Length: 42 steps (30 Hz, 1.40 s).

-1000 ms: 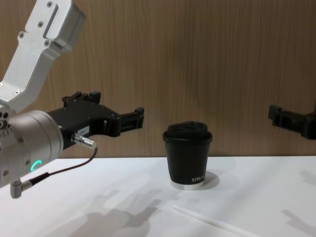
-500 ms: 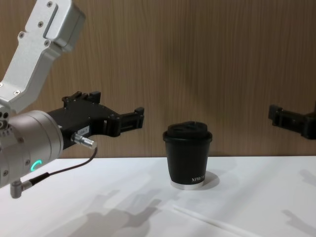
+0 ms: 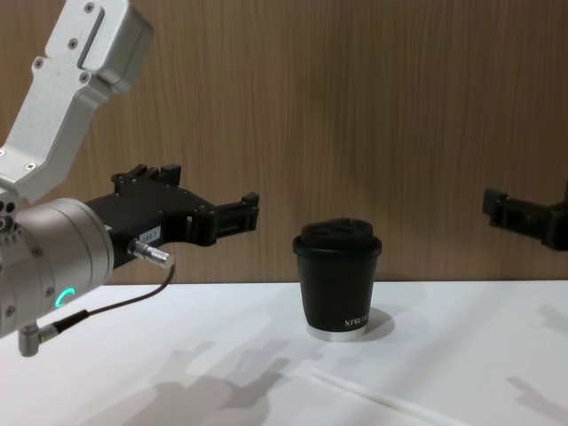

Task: Pick up the straw with one hand, pass it to the other hand, and insert it into the cup.

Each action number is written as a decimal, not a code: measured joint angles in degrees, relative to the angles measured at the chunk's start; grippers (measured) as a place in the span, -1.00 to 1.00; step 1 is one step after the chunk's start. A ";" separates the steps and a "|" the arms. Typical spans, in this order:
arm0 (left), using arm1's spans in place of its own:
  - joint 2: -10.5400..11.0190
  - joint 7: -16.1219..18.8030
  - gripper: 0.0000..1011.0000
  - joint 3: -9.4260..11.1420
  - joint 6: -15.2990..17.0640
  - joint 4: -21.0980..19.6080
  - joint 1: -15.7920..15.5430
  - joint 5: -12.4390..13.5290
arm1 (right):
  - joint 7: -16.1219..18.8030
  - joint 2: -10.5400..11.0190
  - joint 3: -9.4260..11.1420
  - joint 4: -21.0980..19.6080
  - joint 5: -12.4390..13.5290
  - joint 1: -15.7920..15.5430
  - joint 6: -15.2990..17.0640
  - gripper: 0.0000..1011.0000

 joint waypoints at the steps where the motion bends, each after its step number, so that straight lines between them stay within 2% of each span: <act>1: 0.00 0.00 0.98 0.00 0.00 0.00 0.00 0.00 | 0.28 0.08 0.05 0.14 0.03 0.10 -0.15 0.98; 7: 0.00 0.00 0.98 0.00 0.00 0.00 0.00 0.00 | 3.06 1.21 0.38 1.86 0.47 1.29 -1.71 0.98; 13: 0.00 0.00 0.98 0.00 0.00 0.00 0.00 0.00 | 7.92 3.28 0.67 5.00 1.13 3.28 -4.63 0.98; 22: -0.01 0.00 0.98 0.00 0.00 0.00 0.00 0.00 | 17.30 6.76 0.85 10.66 2.84 6.76 -9.86 0.98; 23: 0.00 0.00 0.98 0.00 0.00 0.00 0.00 0.00 | 19.18 7.49 0.81 11.69 3.25 7.42 -10.71 0.98; 27: 0.00 0.00 0.98 0.00 0.00 0.00 0.00 0.00 | 23.21 9.30 0.59 13.82 4.18 8.91 -12.12 0.98; 34: 0.00 0.00 0.98 0.00 0.00 0.00 0.00 0.00 | 29.77 12.89 0.35 16.05 5.98 11.01 -12.78 0.98; 39: 0.00 0.00 0.98 0.00 0.00 0.00 0.00 0.00 | 31.17 14.36 0.34 16.13 6.54 11.60 -11.57 0.98; 42: -0.01 0.00 0.98 0.00 0.00 0.00 0.00 0.00 | 31.41 15.44 0.33 15.49 6.89 11.84 -9.55 0.98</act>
